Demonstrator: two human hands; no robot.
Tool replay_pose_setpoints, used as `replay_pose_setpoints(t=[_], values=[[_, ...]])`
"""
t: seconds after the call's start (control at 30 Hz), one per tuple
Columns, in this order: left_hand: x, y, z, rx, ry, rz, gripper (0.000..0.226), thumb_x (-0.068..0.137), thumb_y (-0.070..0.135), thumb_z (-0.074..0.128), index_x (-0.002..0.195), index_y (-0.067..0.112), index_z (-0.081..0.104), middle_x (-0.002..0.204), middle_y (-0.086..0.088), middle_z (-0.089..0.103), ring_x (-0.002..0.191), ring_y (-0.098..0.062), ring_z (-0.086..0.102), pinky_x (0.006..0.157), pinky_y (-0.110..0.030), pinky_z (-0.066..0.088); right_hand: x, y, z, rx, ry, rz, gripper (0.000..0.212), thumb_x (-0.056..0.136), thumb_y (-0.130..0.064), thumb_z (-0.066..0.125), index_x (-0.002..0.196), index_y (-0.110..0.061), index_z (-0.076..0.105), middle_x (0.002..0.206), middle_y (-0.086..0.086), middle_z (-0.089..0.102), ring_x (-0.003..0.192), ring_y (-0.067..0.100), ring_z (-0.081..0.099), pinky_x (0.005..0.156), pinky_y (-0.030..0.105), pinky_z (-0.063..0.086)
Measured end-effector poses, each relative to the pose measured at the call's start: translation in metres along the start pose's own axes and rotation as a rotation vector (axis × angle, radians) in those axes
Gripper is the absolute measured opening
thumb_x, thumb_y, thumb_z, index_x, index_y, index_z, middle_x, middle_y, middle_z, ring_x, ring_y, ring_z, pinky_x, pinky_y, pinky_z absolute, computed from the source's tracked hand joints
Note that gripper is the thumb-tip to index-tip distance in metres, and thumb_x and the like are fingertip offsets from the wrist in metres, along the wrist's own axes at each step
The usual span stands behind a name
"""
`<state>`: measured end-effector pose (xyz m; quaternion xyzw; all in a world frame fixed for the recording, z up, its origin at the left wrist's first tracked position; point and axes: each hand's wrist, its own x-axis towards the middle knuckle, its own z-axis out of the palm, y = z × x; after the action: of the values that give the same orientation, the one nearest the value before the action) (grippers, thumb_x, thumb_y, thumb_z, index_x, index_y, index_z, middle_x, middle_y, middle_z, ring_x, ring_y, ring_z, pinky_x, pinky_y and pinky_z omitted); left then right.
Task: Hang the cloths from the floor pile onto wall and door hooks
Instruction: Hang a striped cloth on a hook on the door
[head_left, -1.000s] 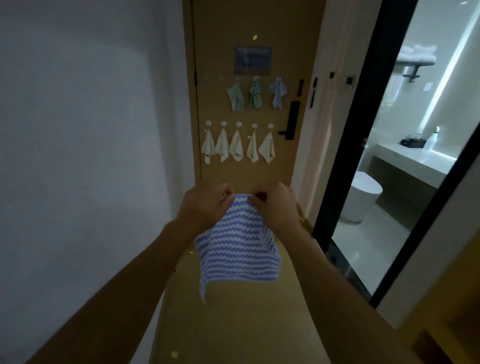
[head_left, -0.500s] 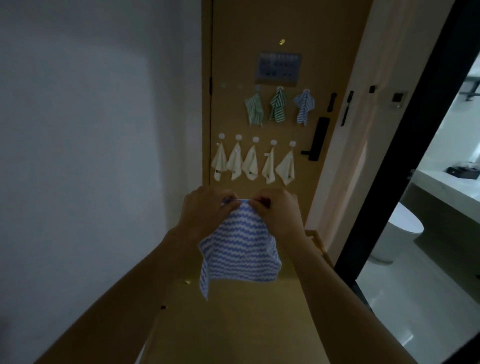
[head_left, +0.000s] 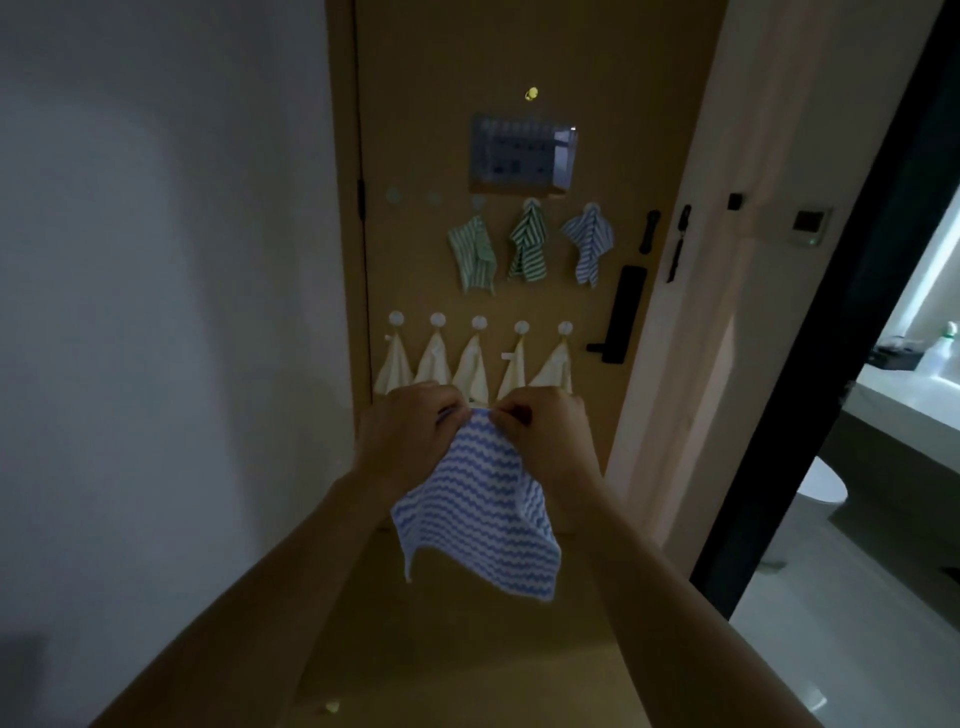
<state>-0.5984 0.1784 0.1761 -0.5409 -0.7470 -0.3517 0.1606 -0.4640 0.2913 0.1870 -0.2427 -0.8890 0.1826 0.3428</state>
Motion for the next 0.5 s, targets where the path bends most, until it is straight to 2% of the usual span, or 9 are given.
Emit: replay_pose_setpoints(t=[0.1,0.23,0.27,0.37,0.4,0.5], values=[[0.05,-0.034,0.013,-0.008,0.018,0.026,0.024,0.097,0.03,0.055,0.083,0.014,0.067,0.079,0.0,0.065,0.071,-0.015,0.059,0.063,-0.041,0.05,0.055,0.008,0.022,-0.01,0.04,0.023,0.014,0.091,-0.025,0.063,0.081,-0.02,0.071,0.074,-0.008,0.066,0.065,0.004,0.057,0.058,0.014,0.038],[0.107,-0.072,0.034,-0.009,0.036,0.02,0.025,0.098,0.03,0.052,0.082,0.015,0.065,0.077,0.001,0.064,0.07,-0.014,0.058,0.062,-0.038,0.048,0.118,0.023,0.047,-0.007,0.061,0.037,0.017,0.092,-0.023,0.062,0.082,-0.015,0.073,0.076,-0.003,0.069,0.067,0.01,0.06,0.064,0.024,0.048],[0.119,-0.082,0.04,-0.02,0.038,0.022,0.025,0.098,0.03,0.052,0.081,0.015,0.064,0.076,0.001,0.063,0.07,-0.014,0.057,0.062,-0.035,0.047,0.134,0.028,0.054,0.002,0.06,0.041,0.017,0.092,-0.023,0.062,0.082,-0.013,0.073,0.076,-0.002,0.069,0.067,0.011,0.06,0.064,0.026,0.049],[0.156,-0.111,0.056,-0.031,0.067,0.014,0.022,0.098,0.027,0.053,0.083,0.016,0.065,0.076,0.004,0.062,0.069,-0.012,0.056,0.056,-0.016,0.038,0.181,0.042,0.078,0.021,0.046,0.05,0.018,0.092,-0.023,0.062,0.079,-0.013,0.07,0.073,-0.001,0.066,0.063,0.009,0.056,0.055,0.025,0.043],[0.168,-0.12,0.061,-0.03,0.075,0.008,0.022,0.099,0.026,0.053,0.085,0.016,0.066,0.076,0.005,0.062,0.069,-0.011,0.056,0.057,-0.015,0.038,0.196,0.047,0.086,0.025,0.05,0.041,0.018,0.092,-0.023,0.062,0.079,-0.014,0.07,0.072,-0.002,0.066,0.062,0.008,0.055,0.054,0.026,0.042],[0.205,-0.147,0.079,0.019,0.093,-0.046,0.023,0.099,0.03,0.051,0.087,0.016,0.064,0.079,0.003,0.064,0.069,-0.009,0.056,0.061,-0.03,0.047,0.242,0.064,0.109,0.056,0.061,0.016,0.018,0.092,-0.022,0.061,0.079,-0.014,0.069,0.073,-0.002,0.067,0.066,0.011,0.059,0.06,0.032,0.049]])
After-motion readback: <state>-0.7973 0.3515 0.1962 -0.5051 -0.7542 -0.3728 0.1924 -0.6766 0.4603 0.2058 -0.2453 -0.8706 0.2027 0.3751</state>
